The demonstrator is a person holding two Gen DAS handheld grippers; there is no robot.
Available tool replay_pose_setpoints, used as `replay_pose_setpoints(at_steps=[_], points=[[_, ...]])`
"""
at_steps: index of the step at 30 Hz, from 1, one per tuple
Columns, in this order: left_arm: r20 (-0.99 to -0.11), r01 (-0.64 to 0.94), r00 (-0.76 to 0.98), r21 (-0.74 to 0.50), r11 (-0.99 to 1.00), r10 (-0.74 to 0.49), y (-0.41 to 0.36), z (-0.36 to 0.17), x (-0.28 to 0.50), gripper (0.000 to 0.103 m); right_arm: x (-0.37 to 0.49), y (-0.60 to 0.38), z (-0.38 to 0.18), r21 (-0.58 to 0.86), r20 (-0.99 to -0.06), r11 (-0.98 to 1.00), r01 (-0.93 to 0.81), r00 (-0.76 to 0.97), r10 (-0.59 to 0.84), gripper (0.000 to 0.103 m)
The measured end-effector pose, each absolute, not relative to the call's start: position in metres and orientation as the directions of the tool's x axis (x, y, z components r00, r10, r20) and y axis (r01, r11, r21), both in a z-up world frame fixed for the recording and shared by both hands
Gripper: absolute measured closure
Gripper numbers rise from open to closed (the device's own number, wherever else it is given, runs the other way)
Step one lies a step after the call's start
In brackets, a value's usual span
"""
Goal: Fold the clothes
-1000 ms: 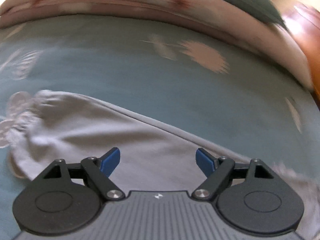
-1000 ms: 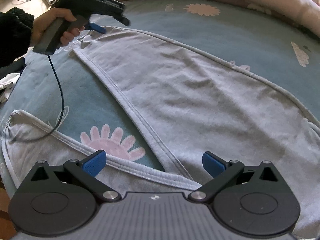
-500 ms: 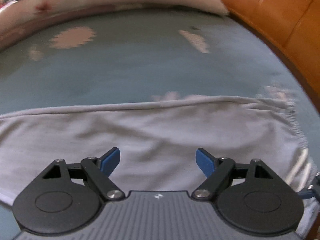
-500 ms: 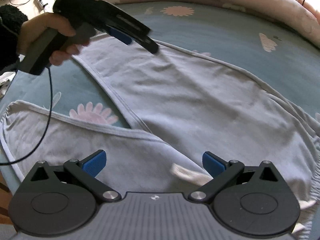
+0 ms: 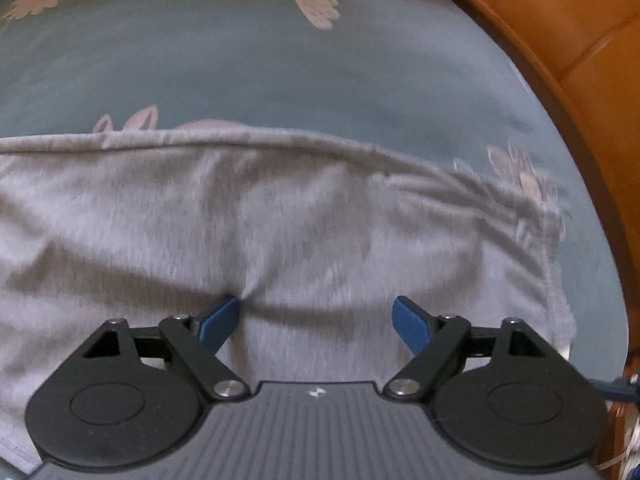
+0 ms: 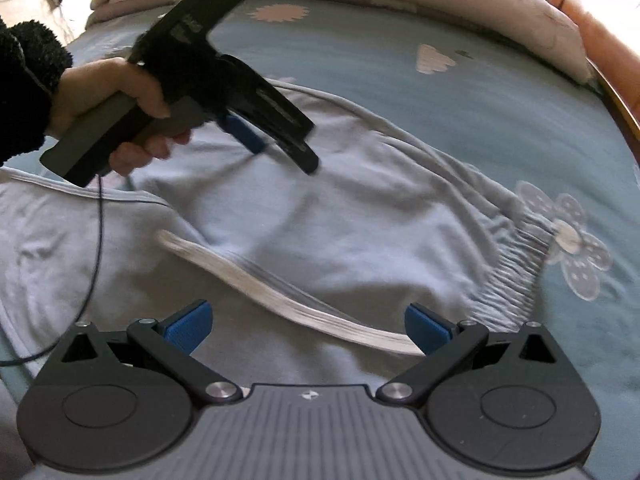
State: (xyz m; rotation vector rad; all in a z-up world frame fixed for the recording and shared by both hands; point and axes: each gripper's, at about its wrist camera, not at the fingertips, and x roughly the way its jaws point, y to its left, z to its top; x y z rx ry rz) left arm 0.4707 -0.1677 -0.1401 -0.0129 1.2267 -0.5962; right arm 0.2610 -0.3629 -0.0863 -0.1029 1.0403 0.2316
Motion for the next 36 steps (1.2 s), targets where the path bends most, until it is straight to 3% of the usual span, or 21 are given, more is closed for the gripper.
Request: replay_pose_setpoints(at_steps=[4, 11, 16, 17, 18, 19, 21, 24, 26, 33, 34, 35, 36], points=[[-0.881, 0.388, 0.215, -0.319, 0.865, -0.422, -0.170, -0.135, 0.473, 0.018, 0.265, -0.383, -0.089, 0.003, -0.861, 0.970, -0.243, 0.492, 0.126, 0.000], [-0.863, 0.518, 0.262, -0.251, 0.818, -0.431, -0.187, -0.117, 0.451, 0.018, 0.289, -0.420, -0.079, -0.034, -0.849, 0.946, -0.323, 0.509, 0.143, 0.000], [-0.851, 0.653, 0.326, -0.113, 0.749, -0.412, -0.201, -0.121, 0.433, 0.018, 0.329, -0.459, -0.070, -0.009, -0.829, 0.931, -0.365, 0.523, 0.198, 0.002], [-0.853, 0.675, 0.337, -0.076, 0.733, -0.399, -0.203, -0.123, 0.429, 0.020, 0.339, -0.468, -0.070, 0.005, -0.827, 0.932, -0.364, 0.522, 0.208, 0.006], [-0.858, 0.686, 0.334, -0.062, 0.725, -0.390, -0.205, -0.126, 0.429, 0.028, 0.349, -0.477, -0.070, 0.021, -0.826, 0.932, -0.361, 0.519, 0.220, 0.010], [-0.864, 0.695, 0.330, -0.051, 0.717, -0.382, -0.206, -0.128, 0.428, 0.046, 0.360, -0.487, -0.072, 0.041, -0.826, 0.933, -0.356, 0.514, 0.233, 0.017], [-0.869, 0.711, 0.327, -0.033, 0.703, -0.372, -0.207, -0.127, 0.430, 0.061, 0.382, -0.506, -0.077, 0.080, -0.829, 0.935, -0.345, 0.498, 0.254, 0.022], [-0.857, 0.743, 0.332, -0.020, 0.669, -0.395, -0.210, -0.119, 0.435, 0.065, 0.411, -0.528, -0.093, 0.128, -0.837, 0.930, -0.344, 0.466, 0.288, 0.030], [-0.850, 0.774, 0.337, 0.004, 0.633, -0.406, -0.216, -0.114, 0.439, 0.065, 0.428, -0.541, -0.104, 0.169, -0.841, 0.923, -0.345, 0.437, 0.318, 0.041], [-0.830, 0.890, 0.298, 0.064, 0.452, -0.471, -0.251, -0.107, 0.457, 0.065, 0.446, -0.549, -0.139, 0.293, -0.851, 0.869, -0.400, 0.305, 0.427, 0.048], [-0.829, 0.903, 0.291, 0.073, 0.423, -0.479, -0.258, -0.107, 0.460, 0.065, 0.447, -0.548, -0.139, 0.295, -0.850, 0.862, -0.412, 0.298, 0.434, 0.054], [-0.824, 0.916, 0.285, 0.084, 0.391, -0.490, -0.264, -0.107, 0.462, 0.065, 0.448, -0.546, -0.138, 0.298, -0.850, 0.855, -0.425, 0.290, 0.440, 0.069], [-0.819, 0.929, 0.278, 0.096, 0.359, -0.501, -0.271, -0.106, 0.464, 0.065, 0.449, -0.543, -0.137, 0.299, -0.851, 0.849, -0.436, 0.281, 0.444, 0.077]])
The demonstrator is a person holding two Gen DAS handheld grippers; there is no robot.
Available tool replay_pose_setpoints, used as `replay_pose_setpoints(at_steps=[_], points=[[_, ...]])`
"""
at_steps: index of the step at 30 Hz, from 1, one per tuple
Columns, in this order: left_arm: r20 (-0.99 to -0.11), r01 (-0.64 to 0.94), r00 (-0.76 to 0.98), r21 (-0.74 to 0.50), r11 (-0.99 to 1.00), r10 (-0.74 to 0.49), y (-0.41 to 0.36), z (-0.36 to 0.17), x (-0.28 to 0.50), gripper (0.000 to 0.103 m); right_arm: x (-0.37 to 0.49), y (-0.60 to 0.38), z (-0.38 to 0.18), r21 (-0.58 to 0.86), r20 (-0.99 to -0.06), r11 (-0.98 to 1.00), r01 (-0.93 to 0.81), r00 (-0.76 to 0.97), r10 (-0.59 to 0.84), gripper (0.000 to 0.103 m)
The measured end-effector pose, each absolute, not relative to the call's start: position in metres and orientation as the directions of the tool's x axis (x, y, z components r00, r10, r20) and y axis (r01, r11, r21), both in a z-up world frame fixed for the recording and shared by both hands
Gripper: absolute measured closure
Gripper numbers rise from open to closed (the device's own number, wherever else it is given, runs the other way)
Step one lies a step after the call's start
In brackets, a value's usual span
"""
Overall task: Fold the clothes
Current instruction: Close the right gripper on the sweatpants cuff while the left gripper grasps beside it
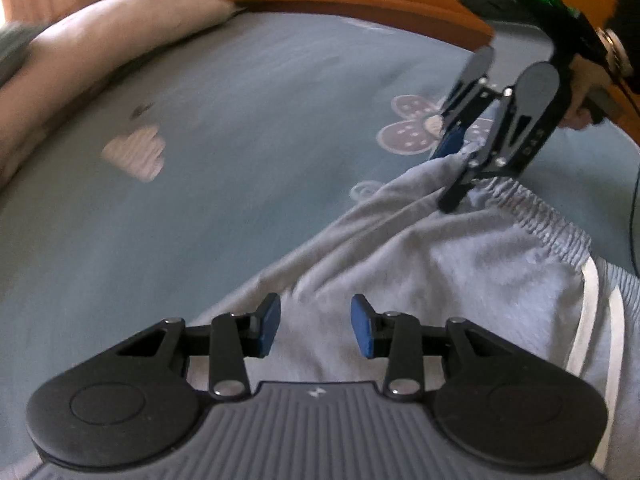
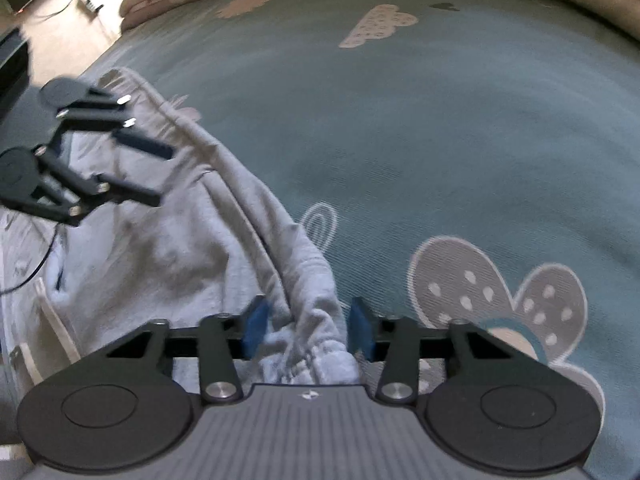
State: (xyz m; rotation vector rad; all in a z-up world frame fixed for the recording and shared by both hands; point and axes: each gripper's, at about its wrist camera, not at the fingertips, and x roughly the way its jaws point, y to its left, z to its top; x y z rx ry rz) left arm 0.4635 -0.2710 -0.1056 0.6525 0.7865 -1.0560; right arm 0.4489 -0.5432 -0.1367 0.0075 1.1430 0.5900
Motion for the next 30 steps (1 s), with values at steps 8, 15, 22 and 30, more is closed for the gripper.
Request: replay_pose_setpoints(at_steps=[8, 15, 22, 30], points=[[-0.822, 0.988, 0.144, 0.146, 0.040, -0.552, -0.328, -0.106, 0.459, 0.048, 0.434, -0.527, -0.111, 0.216, -0.840, 0.846, -0.487, 0.349, 0.415, 0.088], [-0.886, 0.914, 0.037, 0.217, -0.342, -0.462, -0.365, -0.109, 0.446, 0.048, 0.407, -0.515, -0.075, 0.128, -0.813, 0.815, -0.566, 0.410, 0.412, 0.090], [-0.936, 0.847, -0.080, 0.116, -0.518, -0.342, -0.385, -0.104, 0.429, 0.091, 0.383, -0.501, -0.056, 0.078, -0.810, 0.765, -0.639, 0.406, 0.422, 0.090], [-0.912, 0.855, -0.050, 0.172, -0.489, -0.408, -0.369, -0.093, 0.405, 0.095, 0.376, -0.494, -0.051, -0.049, -0.817, 0.758, -0.651, 0.463, 0.345, 0.055]])
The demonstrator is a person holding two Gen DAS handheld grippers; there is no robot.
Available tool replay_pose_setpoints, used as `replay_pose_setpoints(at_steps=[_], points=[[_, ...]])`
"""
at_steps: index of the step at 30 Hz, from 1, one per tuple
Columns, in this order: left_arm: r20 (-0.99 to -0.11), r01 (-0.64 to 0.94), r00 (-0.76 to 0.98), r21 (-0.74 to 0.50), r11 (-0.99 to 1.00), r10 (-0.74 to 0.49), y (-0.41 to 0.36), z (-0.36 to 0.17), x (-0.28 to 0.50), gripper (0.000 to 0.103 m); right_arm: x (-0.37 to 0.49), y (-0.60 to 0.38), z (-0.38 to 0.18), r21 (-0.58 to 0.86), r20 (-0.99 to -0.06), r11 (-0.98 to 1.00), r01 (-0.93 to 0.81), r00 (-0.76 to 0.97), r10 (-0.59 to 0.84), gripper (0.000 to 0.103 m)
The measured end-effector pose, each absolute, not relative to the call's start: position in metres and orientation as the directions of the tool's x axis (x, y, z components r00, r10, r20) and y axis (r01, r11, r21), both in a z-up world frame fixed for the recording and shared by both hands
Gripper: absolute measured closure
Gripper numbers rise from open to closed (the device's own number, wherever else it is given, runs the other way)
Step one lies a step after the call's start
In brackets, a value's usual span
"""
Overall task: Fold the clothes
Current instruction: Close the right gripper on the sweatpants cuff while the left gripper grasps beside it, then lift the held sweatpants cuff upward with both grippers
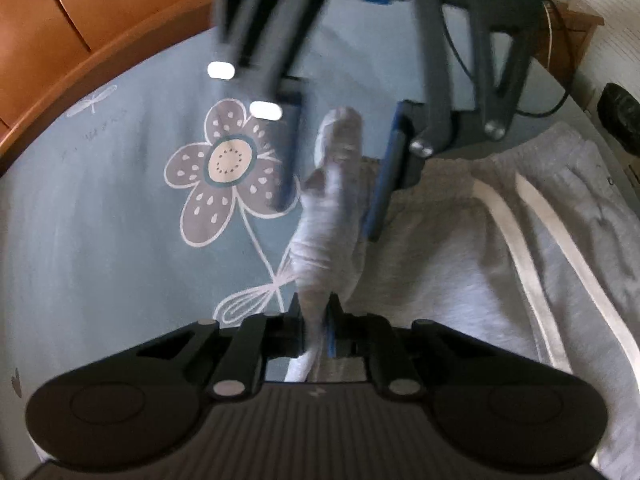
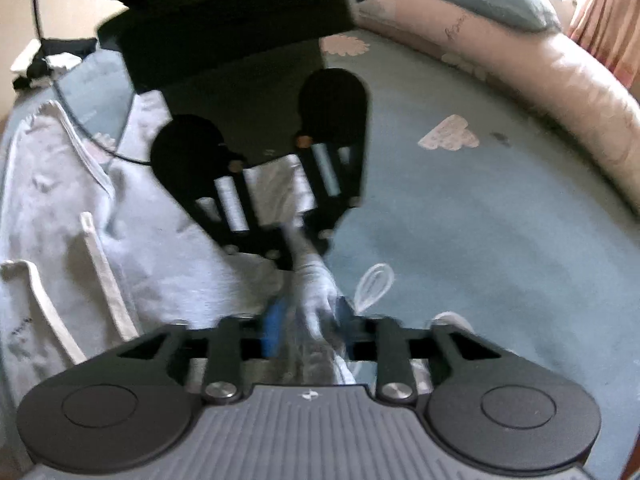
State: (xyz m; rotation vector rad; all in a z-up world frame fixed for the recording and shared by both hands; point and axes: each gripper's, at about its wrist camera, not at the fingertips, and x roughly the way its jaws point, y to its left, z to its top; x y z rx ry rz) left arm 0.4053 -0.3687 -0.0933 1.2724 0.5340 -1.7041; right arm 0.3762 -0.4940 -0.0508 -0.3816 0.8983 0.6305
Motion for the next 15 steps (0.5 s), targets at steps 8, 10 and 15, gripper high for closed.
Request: replay_pose_setpoints(at_steps=[8, 10, 15], points=[[-0.895, 0.860, -0.049, 0.188, -0.475, -0.443, -0.364, -0.080, 0.395, 0.094, 0.390, -0.468, -0.083, -0.100, -0.875, 0.676, -0.730, 0.389, 0.290, 0.046], [-0.896, 0.863, -0.032, 0.198, -0.464, -0.442, -0.363, -0.080, 0.396, 0.083, 0.393, -0.465, -0.088, -0.075, -0.885, 0.676, -0.733, 0.361, 0.294, 0.079], [-0.906, 0.871, 0.033, 0.233, -0.432, -0.423, -0.353, -0.081, 0.420, 0.062, 0.390, -0.462, -0.085, -0.069, -0.888, 0.675, -0.734, 0.353, 0.293, 0.091]])
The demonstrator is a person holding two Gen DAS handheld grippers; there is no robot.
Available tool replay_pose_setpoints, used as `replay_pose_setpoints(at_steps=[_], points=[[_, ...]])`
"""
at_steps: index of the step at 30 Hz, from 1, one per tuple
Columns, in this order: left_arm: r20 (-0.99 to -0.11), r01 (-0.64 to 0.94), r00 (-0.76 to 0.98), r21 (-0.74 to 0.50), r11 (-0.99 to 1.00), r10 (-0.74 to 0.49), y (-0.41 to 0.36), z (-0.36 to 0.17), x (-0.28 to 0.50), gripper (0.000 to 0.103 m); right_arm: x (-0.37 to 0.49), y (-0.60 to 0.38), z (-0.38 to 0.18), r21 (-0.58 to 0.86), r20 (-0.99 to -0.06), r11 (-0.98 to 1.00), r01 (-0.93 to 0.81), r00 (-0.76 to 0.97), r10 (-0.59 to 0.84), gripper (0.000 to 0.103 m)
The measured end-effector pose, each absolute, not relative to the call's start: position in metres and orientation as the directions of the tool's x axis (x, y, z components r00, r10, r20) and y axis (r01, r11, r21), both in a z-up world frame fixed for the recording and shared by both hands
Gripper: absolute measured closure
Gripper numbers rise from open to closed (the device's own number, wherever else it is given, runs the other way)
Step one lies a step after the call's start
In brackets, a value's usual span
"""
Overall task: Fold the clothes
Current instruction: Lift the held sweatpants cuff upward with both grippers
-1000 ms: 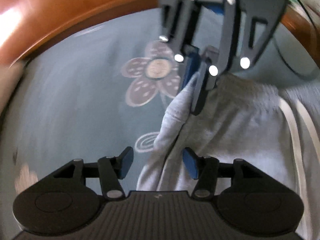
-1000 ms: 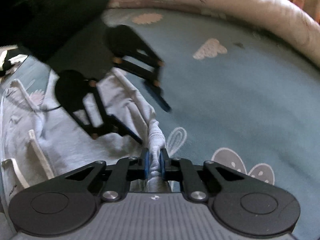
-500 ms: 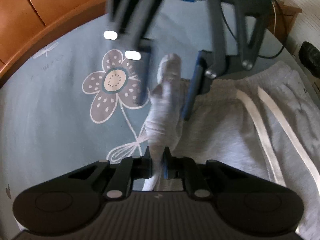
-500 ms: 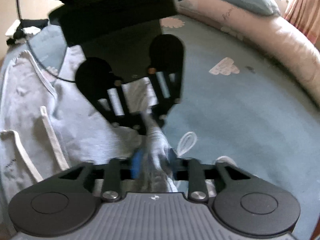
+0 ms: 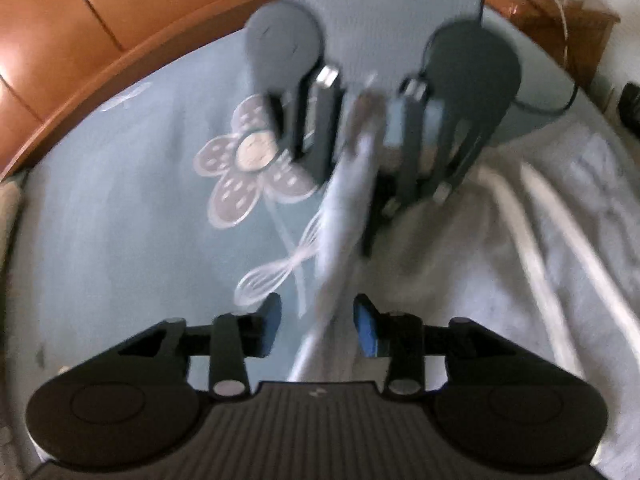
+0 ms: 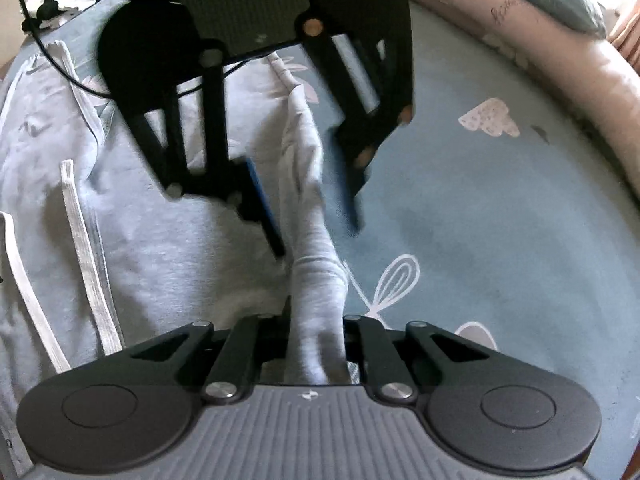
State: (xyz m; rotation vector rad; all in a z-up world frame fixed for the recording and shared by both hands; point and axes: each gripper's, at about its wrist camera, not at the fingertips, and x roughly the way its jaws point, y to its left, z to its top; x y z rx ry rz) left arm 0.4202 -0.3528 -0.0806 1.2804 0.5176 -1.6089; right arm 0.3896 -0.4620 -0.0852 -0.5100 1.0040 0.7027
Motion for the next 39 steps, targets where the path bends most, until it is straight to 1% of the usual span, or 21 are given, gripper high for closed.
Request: replay_pose_setpoints(at_steps=[1, 6, 8, 15, 16, 17, 19, 25, 30, 39], points=[[-0.913, 0.878, 0.031, 0.219, -0.425, -0.407, -0.349, -0.081, 0.425, 0.062, 0.388, -0.462, -0.083, -0.072, -0.887, 0.673, -0.736, 0.357, 0.294, 0.091], [-0.972, 0.892, -0.023, 0.086, -0.443, -0.235, -0.338, -0.092, 0.451, 0.067, 0.383, -0.464, -0.073, -0.076, -0.878, 0.674, -0.734, 0.370, 0.304, 0.091], [-0.983, 0.886, -0.026, 0.061, -0.459, -0.182, -0.329, -0.096, 0.456, 0.070, 0.383, -0.465, -0.070, -0.074, -0.874, 0.677, -0.733, 0.374, 0.310, 0.091], [-1.000, 0.887, 0.007, 0.013, -0.462, -0.016, -0.313, -0.123, 0.484, 0.071, 0.378, -0.462, -0.060, -0.082, -0.869, 0.660, -0.746, 0.378, 0.319, 0.091], [-1.000, 0.886, 0.009, 0.007, -0.463, 0.002, -0.311, -0.126, 0.486, 0.073, 0.377, -0.461, -0.058, -0.082, -0.869, 0.659, -0.748, 0.377, 0.320, 0.091], [-1.000, 0.891, 0.003, 0.001, -0.454, 0.004, -0.310, -0.126, 0.488, 0.075, 0.375, -0.461, -0.057, -0.082, -0.869, 0.657, -0.750, 0.376, 0.321, 0.091], [-1.000, 0.895, 0.002, -0.001, -0.445, 0.005, -0.310, -0.123, 0.486, 0.091, 0.373, -0.460, -0.056, -0.084, -0.869, 0.654, -0.752, 0.376, 0.321, 0.091], [-0.998, 0.881, 0.070, 0.063, -0.468, -0.002, -0.305, -0.118, 0.473, 0.100, 0.372, -0.460, -0.057, -0.086, -0.869, 0.659, -0.747, 0.380, 0.317, 0.091], [-0.993, 0.886, 0.111, 0.117, -0.448, -0.038, -0.301, -0.107, 0.460, 0.101, 0.369, -0.459, -0.056, -0.099, -0.870, 0.657, -0.748, 0.385, 0.307, 0.091], [-0.979, 0.886, 0.168, 0.200, -0.418, -0.113, -0.279, -0.066, 0.422, 0.101, 0.350, -0.445, -0.039, -0.149, -0.868, 0.656, -0.740, 0.416, 0.271, 0.091]])
